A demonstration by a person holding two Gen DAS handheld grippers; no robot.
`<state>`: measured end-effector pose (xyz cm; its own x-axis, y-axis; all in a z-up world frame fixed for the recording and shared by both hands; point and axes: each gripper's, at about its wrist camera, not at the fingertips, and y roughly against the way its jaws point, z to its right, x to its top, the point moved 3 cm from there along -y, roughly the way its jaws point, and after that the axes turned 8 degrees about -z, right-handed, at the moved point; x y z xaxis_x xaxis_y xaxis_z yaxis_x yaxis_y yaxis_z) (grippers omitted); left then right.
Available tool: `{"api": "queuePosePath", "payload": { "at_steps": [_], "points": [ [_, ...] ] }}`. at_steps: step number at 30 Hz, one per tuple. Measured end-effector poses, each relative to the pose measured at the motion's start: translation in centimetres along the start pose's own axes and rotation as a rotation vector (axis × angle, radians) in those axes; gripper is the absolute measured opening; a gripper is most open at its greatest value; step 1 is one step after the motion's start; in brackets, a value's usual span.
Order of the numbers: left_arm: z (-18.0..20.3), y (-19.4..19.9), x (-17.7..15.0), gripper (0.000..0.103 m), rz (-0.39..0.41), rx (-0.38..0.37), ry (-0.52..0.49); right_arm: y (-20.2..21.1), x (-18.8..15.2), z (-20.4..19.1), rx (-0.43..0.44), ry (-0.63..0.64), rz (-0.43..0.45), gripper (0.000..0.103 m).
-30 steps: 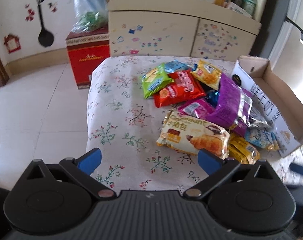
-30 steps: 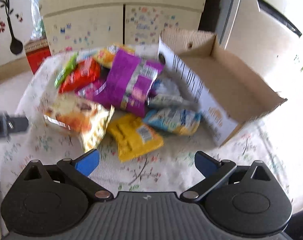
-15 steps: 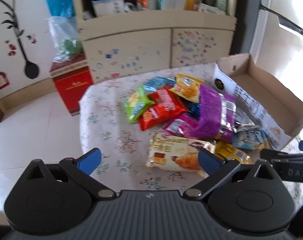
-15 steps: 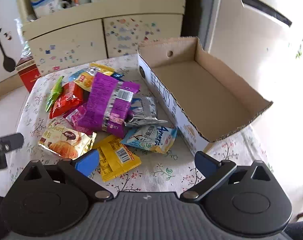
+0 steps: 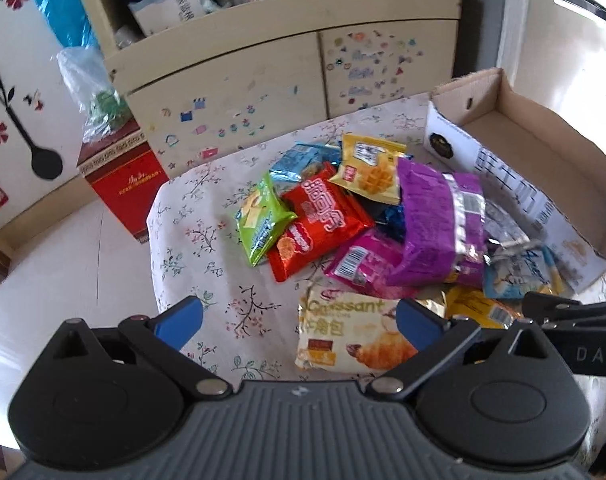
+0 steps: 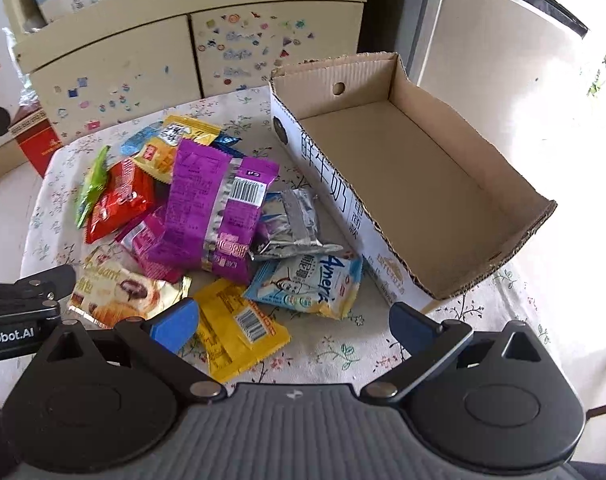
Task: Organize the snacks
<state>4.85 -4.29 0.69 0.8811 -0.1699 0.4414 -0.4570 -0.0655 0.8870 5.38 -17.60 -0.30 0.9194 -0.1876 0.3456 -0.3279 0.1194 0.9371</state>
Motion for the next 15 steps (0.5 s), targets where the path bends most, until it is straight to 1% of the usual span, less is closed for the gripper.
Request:
{"api": "queuePosePath", "payload": {
  "at_steps": [6,10,15],
  "points": [
    [-1.1,-1.0,0.9,0.102,-0.013,0.007,0.070,-0.7,1.9,-0.7,-0.008,-0.017,-0.001,0.103],
    [-1.3,-1.6,0.6,0.102,-0.030,-0.005,0.085,-1.1,1.9,-0.9,0.008,-0.001,0.008,0.103],
    [-1.3,-1.7,0.0,0.102,-0.036,-0.032,0.092,-1.3,1.4,-1.1,-0.010,0.024,0.016,0.103]
  ]
}}
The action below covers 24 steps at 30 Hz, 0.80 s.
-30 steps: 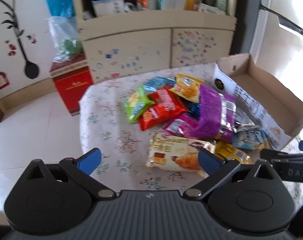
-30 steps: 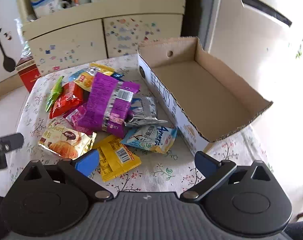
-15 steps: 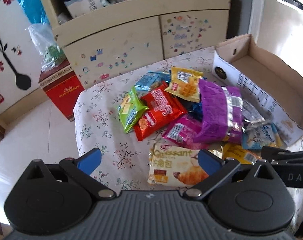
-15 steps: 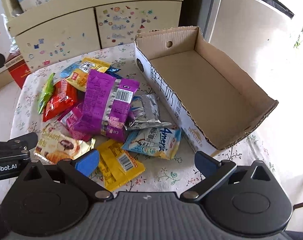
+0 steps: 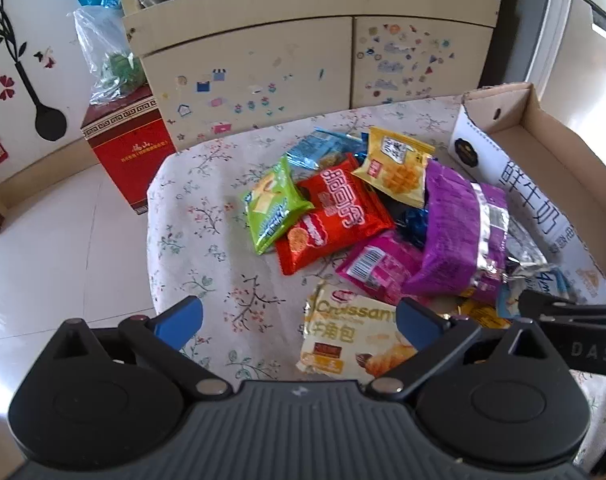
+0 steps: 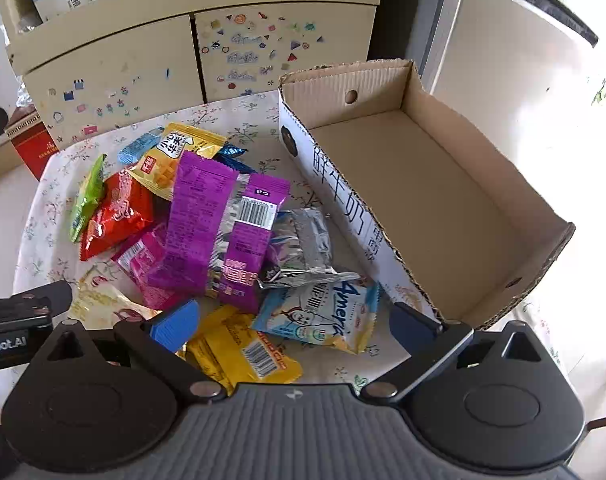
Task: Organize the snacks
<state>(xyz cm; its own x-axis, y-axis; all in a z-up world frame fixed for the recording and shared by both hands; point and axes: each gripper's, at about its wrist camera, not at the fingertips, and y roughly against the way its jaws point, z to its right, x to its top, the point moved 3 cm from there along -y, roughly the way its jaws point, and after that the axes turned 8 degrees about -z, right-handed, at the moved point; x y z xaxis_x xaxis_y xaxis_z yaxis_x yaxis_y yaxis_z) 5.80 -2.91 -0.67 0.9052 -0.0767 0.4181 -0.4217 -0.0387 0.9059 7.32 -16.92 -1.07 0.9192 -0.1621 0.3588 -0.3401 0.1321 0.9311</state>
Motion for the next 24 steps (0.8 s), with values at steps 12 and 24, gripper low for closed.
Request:
{"api": "queuePosePath", "payload": {
  "at_steps": [12,24],
  "points": [
    [0.6,0.0,-0.4,0.102,0.009,0.021,-0.025,-0.6,-0.4,-0.3,0.005,0.027,-0.011,0.103],
    [1.2,-0.1,-0.7,0.102,0.032,0.079,-0.066,-0.7,-0.4,-0.9,-0.060,0.080,0.023,0.103]
  ]
}}
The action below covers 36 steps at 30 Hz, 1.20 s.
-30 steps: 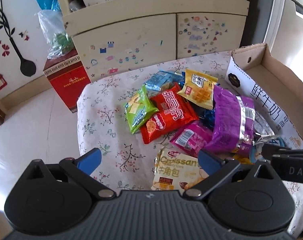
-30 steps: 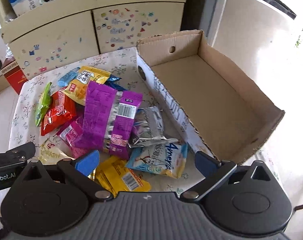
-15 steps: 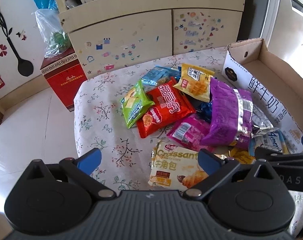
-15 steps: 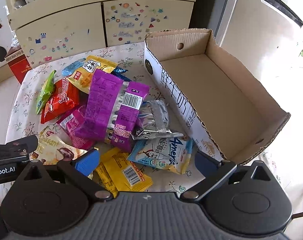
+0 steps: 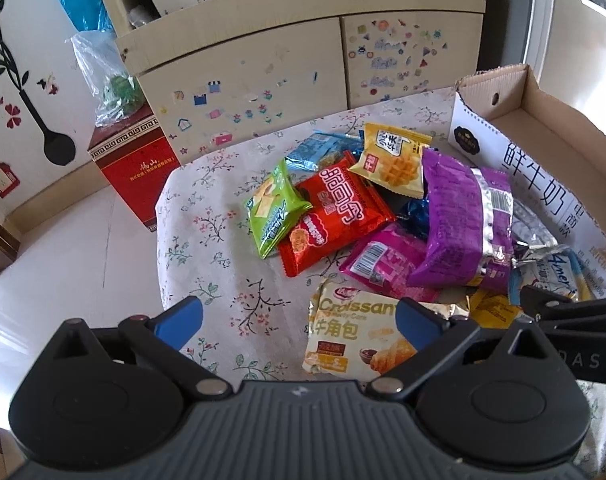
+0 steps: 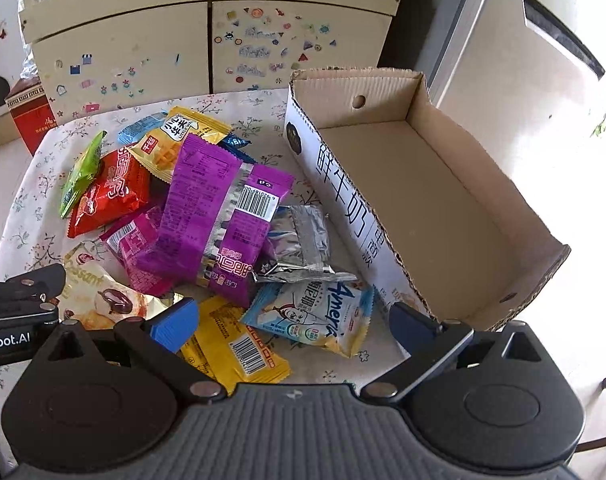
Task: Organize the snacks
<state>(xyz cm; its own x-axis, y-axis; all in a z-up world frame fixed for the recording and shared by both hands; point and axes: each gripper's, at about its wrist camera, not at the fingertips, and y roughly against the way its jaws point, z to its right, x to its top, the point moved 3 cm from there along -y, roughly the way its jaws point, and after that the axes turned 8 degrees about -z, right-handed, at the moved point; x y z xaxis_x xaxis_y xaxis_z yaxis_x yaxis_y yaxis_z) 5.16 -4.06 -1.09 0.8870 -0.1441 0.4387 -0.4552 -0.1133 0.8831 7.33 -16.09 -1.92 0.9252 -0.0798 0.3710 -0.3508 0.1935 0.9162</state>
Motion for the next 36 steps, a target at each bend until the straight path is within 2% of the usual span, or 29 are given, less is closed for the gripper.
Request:
{"api": "queuePosePath", "payload": {
  "at_steps": [36],
  "points": [
    [0.73,-0.33,-0.45,0.101,-0.001,0.026,-0.025,-0.12,-0.33,-0.14,-0.051,0.049,0.022,0.102]
  ]
}}
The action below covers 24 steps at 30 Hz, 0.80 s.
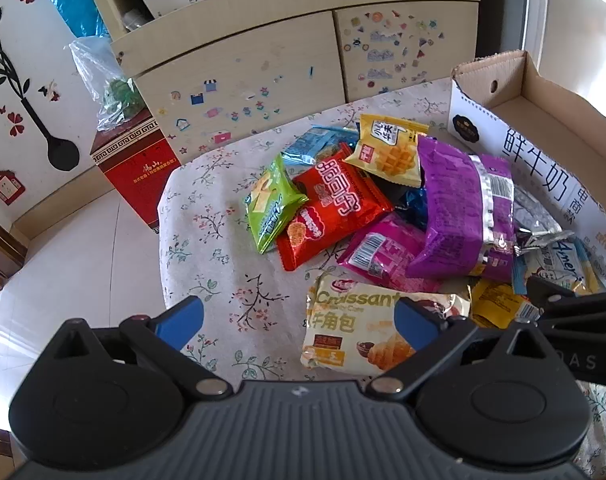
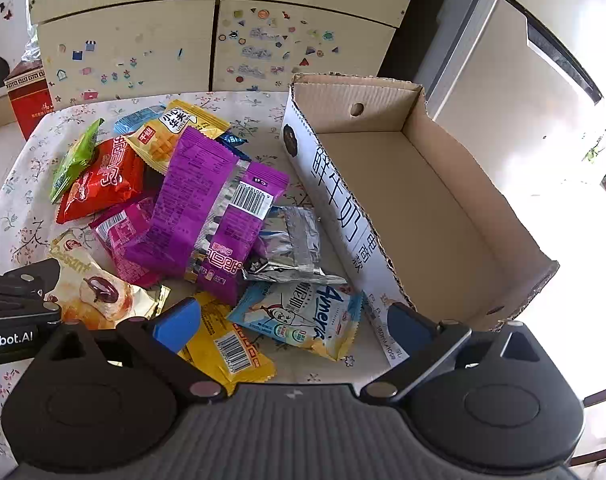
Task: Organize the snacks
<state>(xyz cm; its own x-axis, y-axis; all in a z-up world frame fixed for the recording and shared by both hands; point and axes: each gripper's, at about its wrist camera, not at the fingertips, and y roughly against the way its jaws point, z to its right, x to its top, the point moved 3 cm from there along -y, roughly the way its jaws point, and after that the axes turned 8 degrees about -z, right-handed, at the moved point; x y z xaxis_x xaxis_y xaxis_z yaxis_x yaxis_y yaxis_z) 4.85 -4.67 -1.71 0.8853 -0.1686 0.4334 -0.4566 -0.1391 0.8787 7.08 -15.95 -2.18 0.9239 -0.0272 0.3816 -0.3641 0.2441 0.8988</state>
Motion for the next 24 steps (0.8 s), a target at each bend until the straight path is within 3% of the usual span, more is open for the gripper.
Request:
{"api": "queuePosePath", "payload": {
  "at_steps": [15,24],
  "points": [
    [0.6,-0.2,-0.1,0.101,-0.004,-0.016,0.002,-0.2,-0.2,0.4,0.004,0.007,0.002,0.102],
    [-1.1,-0.9,0.3,0.101,-0.024,-0.055,0.092,0.6,-0.3,1.5,0.114,-0.024,0.027,0.102]
  ]
}}
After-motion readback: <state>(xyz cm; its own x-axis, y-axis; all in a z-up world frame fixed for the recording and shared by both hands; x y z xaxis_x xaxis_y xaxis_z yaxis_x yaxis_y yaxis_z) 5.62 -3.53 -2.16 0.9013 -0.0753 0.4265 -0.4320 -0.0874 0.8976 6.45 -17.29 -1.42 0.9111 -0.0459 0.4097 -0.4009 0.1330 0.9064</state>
